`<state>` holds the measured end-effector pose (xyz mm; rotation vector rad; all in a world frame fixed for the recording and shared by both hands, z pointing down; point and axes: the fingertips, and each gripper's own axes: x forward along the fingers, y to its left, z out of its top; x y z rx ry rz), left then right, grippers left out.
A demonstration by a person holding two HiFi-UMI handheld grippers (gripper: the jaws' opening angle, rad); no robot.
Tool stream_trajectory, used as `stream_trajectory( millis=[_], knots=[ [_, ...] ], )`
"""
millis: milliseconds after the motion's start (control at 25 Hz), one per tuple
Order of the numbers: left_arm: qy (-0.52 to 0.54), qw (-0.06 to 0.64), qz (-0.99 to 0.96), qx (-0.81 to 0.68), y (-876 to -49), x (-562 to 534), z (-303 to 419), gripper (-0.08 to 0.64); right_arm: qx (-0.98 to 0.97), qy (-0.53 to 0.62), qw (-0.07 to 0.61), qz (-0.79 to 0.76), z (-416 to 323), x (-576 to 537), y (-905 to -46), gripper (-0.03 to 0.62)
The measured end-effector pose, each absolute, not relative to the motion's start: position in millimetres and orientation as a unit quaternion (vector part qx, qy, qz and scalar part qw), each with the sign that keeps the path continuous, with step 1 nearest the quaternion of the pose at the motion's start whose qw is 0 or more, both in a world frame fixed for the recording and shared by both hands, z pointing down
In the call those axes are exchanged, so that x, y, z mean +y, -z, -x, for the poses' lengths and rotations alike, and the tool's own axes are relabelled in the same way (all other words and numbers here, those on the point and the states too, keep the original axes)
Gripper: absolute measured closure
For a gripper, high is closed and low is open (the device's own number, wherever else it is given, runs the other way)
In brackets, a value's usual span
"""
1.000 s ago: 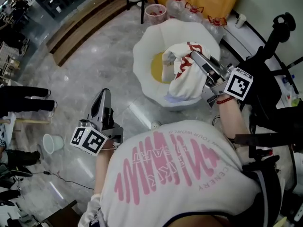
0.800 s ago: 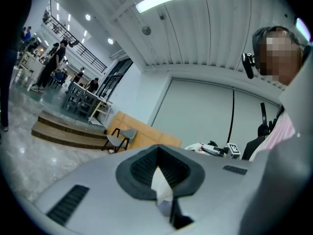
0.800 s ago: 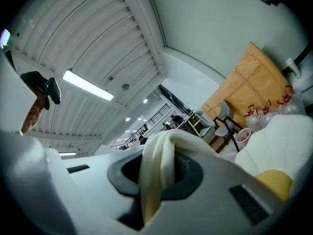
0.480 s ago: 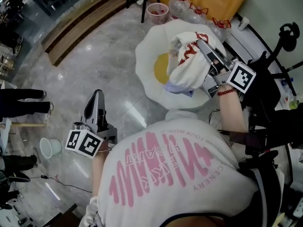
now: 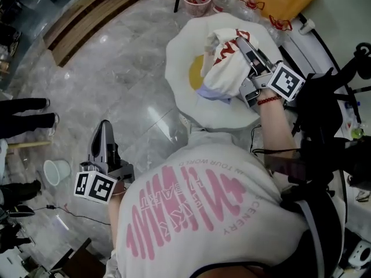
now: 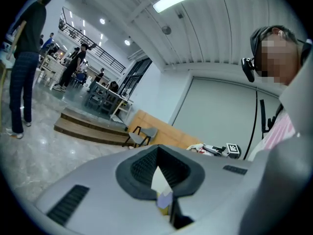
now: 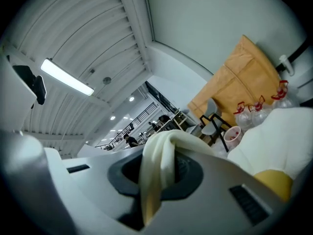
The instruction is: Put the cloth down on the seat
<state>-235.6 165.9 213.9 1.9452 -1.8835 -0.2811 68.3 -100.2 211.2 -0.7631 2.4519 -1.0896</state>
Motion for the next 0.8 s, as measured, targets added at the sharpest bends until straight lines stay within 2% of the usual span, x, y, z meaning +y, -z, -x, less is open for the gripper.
stream_trajectory(
  millis=[120, 360, 800],
  knots=[
    [0.094, 0.216, -0.683, -0.691, -213.9, 164.0, 252.0, 0.551, 0.859, 0.399, 0.168, 0.273, -54.7, -121.1, -229.6, 0.549],
    [0.089, 0.224, -0.663, -0.708, -213.8, 139.2, 287.8, 0.551, 0.855, 0.403, 0.108, 0.308, -27.3, -168.2, -275.1, 0.549],
    [0.067, 0.24, -0.634, -0.732, -219.2, 86.3, 291.5, 0.551, 0.835, 0.446, 0.048, 0.319, -17.8, -232.1, -349.4, 0.549]
  ],
)
